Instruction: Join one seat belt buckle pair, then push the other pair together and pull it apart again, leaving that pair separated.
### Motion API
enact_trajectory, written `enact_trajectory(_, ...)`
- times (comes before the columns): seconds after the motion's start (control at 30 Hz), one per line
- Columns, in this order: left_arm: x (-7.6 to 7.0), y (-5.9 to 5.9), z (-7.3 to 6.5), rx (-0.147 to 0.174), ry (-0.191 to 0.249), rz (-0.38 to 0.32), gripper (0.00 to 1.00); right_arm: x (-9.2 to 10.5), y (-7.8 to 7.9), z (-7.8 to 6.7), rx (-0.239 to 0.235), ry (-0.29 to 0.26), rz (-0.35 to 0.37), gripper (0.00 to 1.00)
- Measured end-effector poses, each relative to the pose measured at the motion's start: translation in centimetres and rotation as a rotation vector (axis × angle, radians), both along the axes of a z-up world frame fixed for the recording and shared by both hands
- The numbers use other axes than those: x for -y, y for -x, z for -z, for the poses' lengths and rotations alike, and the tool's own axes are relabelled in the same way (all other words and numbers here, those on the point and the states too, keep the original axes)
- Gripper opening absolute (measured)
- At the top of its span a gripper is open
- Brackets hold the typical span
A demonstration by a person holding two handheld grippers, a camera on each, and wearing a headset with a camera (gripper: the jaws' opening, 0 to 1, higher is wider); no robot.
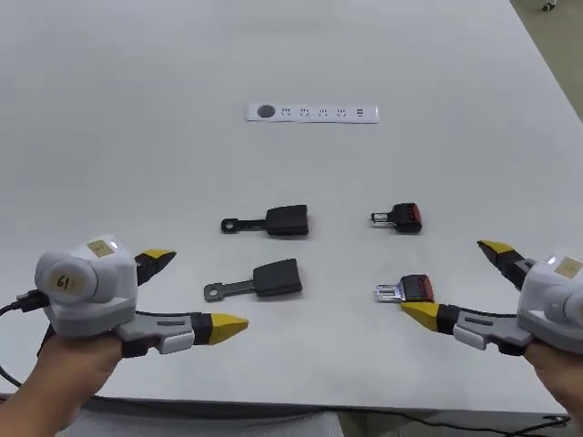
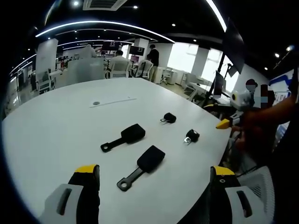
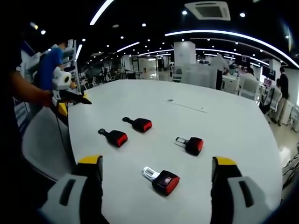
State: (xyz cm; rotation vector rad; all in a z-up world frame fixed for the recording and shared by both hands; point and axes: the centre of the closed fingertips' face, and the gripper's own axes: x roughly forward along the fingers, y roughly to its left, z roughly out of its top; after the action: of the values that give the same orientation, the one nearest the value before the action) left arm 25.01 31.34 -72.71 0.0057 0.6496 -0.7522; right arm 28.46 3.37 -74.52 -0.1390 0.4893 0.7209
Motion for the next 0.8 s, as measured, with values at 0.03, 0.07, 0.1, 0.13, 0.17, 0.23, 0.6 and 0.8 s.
enact_trajectory(0.03, 0.1, 0.0, 0.0, 0.000, -0.002, 0.003, 1.00, -0.1, 0.1, 0.1, -0.005, -0.001, -0.008, 0.98)
enact_trajectory(0.07, 0.2, 0.0, 0.1, 0.002, -0.008, 0.011, 1.00, -0.2, 0.1, 0.1, -0.010, -0.001, -0.013, 0.98)
enact_trajectory(0.1, 0.3, 0.1, 0.1, 0.003, -0.013, 0.017, 1.00, -0.2, 0.2, 0.2, -0.013, 0.005, -0.019, 0.98)
enact_trajectory(0.13, 0.4, 0.1, 0.2, 0.003, -0.016, 0.023, 1.00, -0.3, 0.3, 0.3, -0.015, 0.014, -0.031, 0.97)
enact_trajectory(0.17, 0.6, 0.1, 0.2, 0.006, -0.022, 0.035, 0.99, -0.3, 0.3, 0.3, -0.014, 0.017, -0.039, 0.97)
enact_trajectory(0.23, 0.9, 0.1, 0.0, 0.020, -0.032, 0.051, 0.98, -0.5, 0.5, 0.4, -0.017, 0.029, -0.062, 0.97)
enact_trajectory(0.6, 1.3, -0.3, 0.3, 0.008, -0.038, 0.060, 0.98, -0.5, 1.0, 0.8, -0.042, 0.064, -0.119, 0.94)
enact_trajectory(0.8, 1.4, -0.7, 0.6, 0.005, -0.032, 0.051, 0.98, -0.3, 0.7, 1.0, -0.050, 0.065, -0.112, 0.94)
